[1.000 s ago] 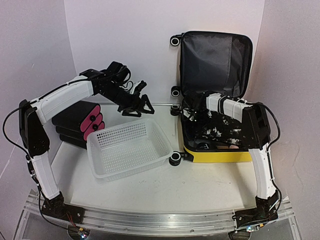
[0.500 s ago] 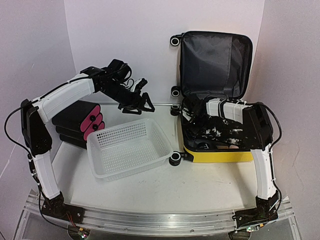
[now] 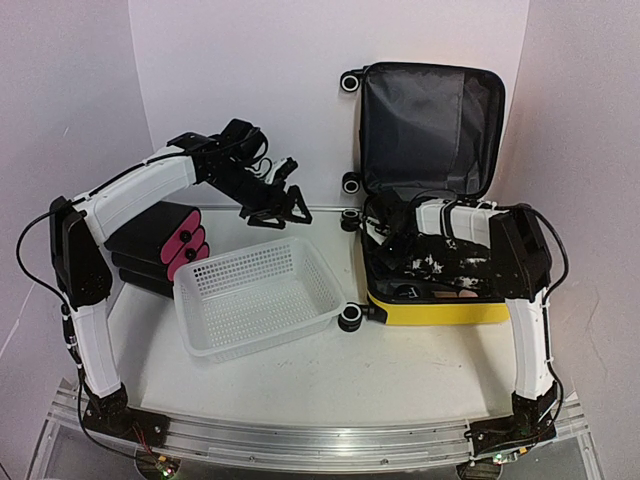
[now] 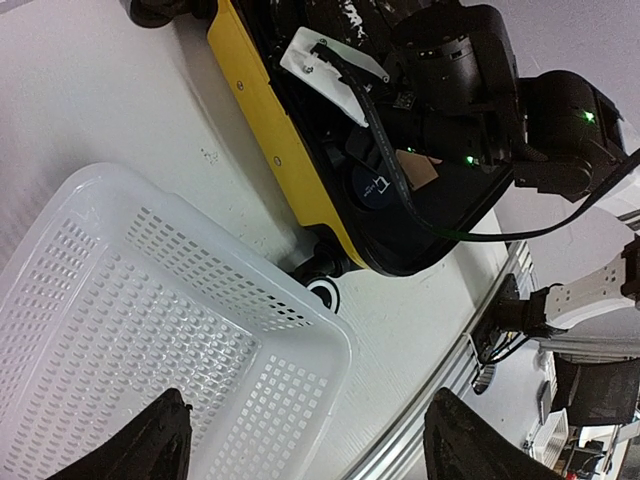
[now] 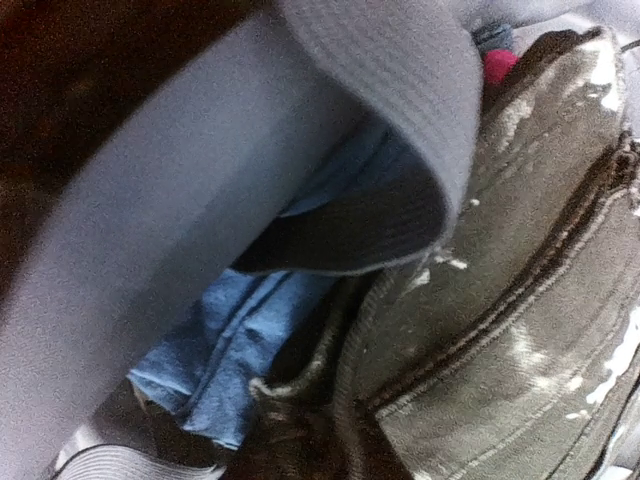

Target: Open, take out, and arrange the luggage

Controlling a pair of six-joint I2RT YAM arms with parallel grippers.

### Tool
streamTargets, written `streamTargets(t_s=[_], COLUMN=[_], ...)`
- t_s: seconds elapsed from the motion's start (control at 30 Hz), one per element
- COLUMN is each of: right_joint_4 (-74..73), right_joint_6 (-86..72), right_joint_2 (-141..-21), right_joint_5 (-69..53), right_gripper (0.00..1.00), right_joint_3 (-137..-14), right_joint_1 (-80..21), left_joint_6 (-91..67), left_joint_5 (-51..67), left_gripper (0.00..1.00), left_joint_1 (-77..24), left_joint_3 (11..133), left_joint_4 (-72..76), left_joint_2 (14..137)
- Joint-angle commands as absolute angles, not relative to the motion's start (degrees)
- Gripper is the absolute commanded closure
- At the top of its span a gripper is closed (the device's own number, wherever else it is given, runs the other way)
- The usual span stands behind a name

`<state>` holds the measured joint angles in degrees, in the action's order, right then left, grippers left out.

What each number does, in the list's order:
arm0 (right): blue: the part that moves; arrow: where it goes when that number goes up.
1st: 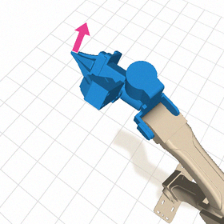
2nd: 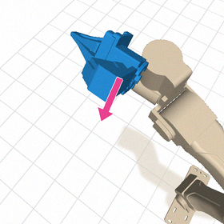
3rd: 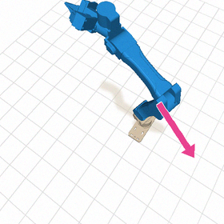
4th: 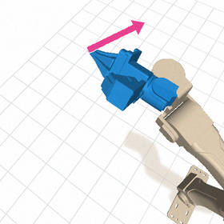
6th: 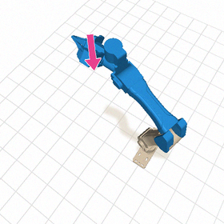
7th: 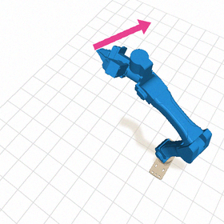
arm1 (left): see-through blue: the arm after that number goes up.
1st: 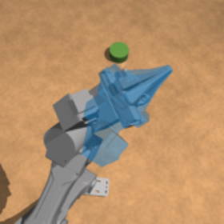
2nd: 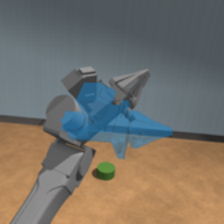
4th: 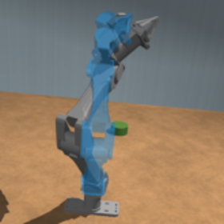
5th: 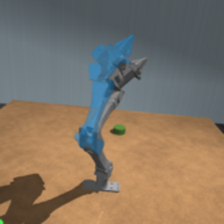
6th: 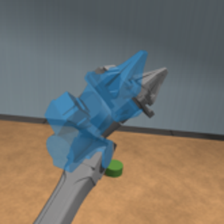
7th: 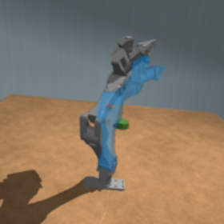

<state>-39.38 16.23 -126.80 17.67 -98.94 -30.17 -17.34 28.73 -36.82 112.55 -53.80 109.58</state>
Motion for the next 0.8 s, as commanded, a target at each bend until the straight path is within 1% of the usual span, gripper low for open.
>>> streamTargets(t_s=[0.0,0.07,0.13,0.3,0.53,0.77], right_joint_4=[-44.12,-44.12,-44.11,-44.12,-44.79,-51.07], right_joint_6=[17.67,16.95,15.68,12.88,11.34,13.82], right_joint_2=[-124.92,-124.66,-124.34,-121.73,-114.62,-111.15], right_joint_5=[14.91,12.3,9.6,5.51,-0.73,-11.01], right_gripper=[0.85,0.9,1.0,1.0,1.0,1.0], right_joint_3=[-97.33,-97.0,-96.69,-96.58,-95.32,-94.81], right_joint_1=[-28.27,-27.8,-27.25,-25.94,-24.32,-23.3], left_joint_6=[-16.26,-16.26,-16.26,-16.09,-15.83,-15.47], left_joint_5=[28.86,28.9,28.94,28.78,28.77,29.25], left_gripper=[0.2,0.2,0.2,0.2,0.2,0.2], left_joint_1=[-36.79,-36.74,-36.74,-36.74,-36.65,-36.26], left_joint_3=[115.4,115.4,115.4,115.62,116.22,117.01], left_joint_4=[-53.17,-53.11,-53.16,-53.09,-53.1,-53.1], left_joint_2=[109.84,109.8,109.78,109.59,109.99,111.06])
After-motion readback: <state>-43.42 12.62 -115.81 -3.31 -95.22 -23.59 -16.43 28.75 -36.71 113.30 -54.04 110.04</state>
